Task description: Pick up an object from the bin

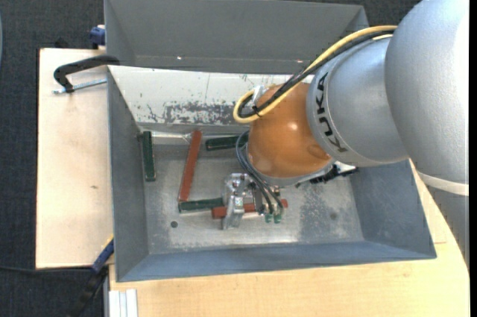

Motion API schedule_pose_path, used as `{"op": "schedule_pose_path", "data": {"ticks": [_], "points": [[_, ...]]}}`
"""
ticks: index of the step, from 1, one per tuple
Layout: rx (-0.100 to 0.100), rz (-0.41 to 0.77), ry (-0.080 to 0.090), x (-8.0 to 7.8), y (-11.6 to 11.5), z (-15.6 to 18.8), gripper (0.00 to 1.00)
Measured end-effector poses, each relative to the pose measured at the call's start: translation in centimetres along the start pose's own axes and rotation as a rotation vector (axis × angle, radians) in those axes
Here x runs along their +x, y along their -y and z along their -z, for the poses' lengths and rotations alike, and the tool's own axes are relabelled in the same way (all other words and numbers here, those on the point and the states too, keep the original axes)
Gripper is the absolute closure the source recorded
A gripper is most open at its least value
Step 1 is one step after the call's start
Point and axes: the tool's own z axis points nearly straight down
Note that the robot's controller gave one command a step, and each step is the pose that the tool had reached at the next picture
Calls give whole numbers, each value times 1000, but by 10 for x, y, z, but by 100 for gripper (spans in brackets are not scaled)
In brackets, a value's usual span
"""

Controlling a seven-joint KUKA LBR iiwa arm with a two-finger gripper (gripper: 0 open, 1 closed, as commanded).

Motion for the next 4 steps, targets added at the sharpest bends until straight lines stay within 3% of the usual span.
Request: {"op": "schedule_pose_path", "data": {"ticks": [1, 2, 3, 4], "points": [[0, 0, 0, 0, 0, 0, 100], [2, 14, -1, -36, -25, 134, 100], [2, 14, -2, -36, -24, 133, 100], [3, 12, -7, -38, -55, 55, 0]]}}
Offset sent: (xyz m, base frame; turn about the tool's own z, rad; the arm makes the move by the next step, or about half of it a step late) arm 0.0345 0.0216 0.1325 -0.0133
